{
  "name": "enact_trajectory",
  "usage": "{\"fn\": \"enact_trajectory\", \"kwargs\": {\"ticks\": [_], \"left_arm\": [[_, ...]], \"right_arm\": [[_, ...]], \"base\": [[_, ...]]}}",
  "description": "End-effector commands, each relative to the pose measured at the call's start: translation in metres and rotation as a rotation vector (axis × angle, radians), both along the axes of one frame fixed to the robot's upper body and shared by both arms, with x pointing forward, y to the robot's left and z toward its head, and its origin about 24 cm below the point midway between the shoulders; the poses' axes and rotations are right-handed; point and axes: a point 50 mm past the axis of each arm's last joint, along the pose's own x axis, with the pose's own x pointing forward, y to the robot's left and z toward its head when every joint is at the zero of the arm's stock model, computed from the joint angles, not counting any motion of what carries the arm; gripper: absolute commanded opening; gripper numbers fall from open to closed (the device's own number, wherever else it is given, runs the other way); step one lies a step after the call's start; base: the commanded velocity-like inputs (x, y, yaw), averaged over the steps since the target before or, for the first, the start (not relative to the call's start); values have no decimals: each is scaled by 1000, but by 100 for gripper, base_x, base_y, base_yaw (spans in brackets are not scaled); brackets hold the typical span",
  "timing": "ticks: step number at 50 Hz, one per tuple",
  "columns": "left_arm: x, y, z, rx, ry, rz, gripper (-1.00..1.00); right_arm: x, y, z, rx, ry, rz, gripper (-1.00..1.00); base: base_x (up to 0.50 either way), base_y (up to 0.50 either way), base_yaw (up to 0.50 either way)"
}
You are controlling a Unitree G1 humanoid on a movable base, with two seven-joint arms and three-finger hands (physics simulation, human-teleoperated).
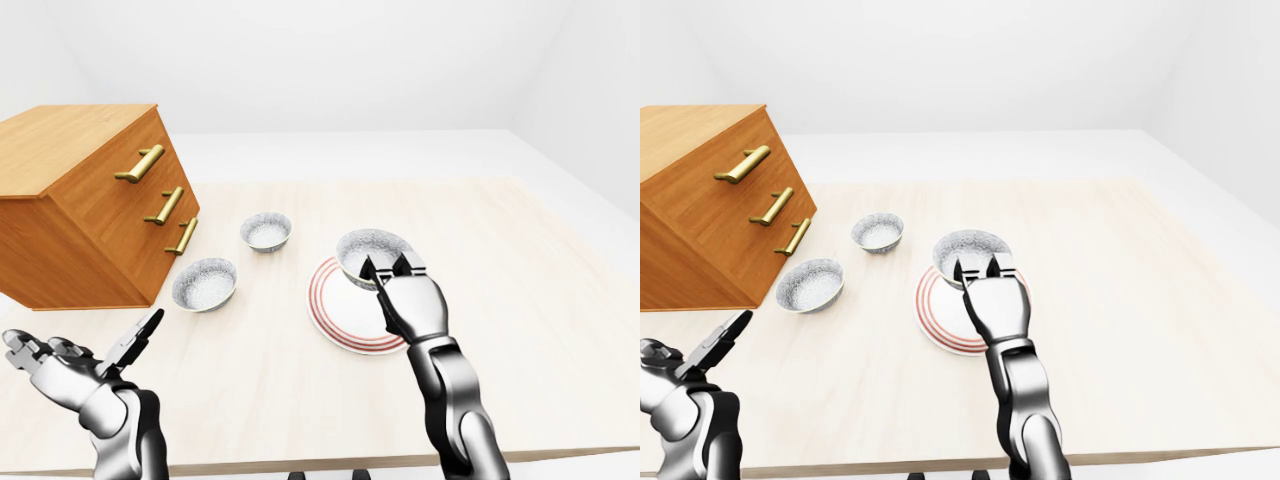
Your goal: Put the bowl at the front on the plate.
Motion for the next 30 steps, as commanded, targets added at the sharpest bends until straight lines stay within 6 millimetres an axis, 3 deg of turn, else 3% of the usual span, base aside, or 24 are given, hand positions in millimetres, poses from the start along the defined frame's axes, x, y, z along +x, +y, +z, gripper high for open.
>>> {"fn": "enact_trajectory", "kwargs": {"ticks": [1, 30], "left_arm": [[-3, 1, 5, 11, -22, 8, 100], [-3, 0, 6, 11, -24, 11, 100]], "right_arm": [[5, -8, 0, -148, -17, -74, -100], [21, -7, -28, -161, 28, -72, -100]], "base": [[0, 0, 0], [0, 0, 0]]}}
